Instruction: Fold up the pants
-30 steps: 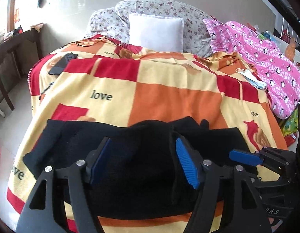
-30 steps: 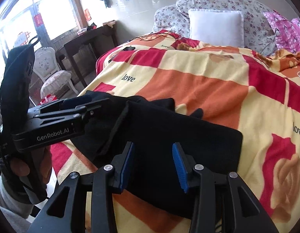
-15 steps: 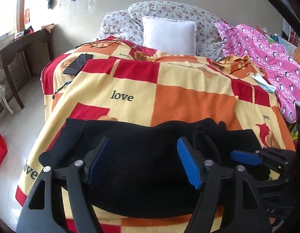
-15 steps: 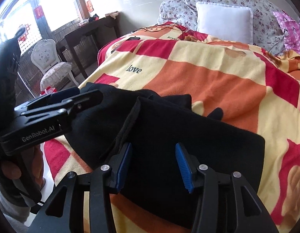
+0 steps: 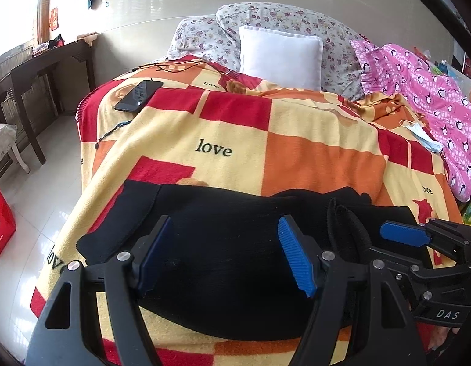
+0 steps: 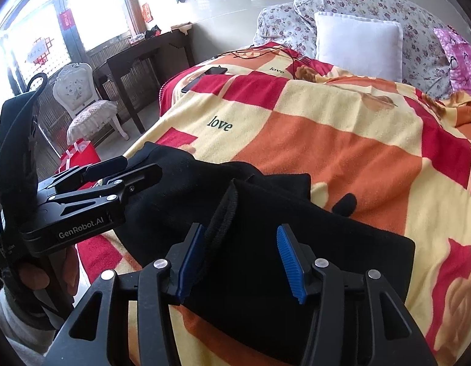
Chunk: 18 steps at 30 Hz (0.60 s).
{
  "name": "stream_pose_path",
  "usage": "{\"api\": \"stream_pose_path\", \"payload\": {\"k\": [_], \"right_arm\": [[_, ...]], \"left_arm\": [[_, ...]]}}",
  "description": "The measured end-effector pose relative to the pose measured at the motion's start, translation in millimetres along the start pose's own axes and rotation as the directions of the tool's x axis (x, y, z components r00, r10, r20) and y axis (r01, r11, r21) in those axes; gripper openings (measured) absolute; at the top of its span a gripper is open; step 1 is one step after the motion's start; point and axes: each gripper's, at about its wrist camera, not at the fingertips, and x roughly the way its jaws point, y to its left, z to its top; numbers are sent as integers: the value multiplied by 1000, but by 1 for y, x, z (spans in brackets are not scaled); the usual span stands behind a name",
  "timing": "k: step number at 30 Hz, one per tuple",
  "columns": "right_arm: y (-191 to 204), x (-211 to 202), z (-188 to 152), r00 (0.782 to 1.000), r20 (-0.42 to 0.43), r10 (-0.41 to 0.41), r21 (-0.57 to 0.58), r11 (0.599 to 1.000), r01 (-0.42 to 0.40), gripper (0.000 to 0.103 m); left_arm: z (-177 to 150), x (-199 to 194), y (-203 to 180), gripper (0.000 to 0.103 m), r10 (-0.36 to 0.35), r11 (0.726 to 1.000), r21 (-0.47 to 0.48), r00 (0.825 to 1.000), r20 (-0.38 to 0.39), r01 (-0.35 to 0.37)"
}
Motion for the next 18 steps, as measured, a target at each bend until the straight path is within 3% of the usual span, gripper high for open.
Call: {"api": "stream_pose_path", "payload": {"k": [18], "right_arm": [[6, 5, 6, 1000, -3, 11, -13, 1000, -11, 56]], "left_arm": [[-4, 4, 4, 71, 2, 1000, -11, 1000, -20, -2]]}}
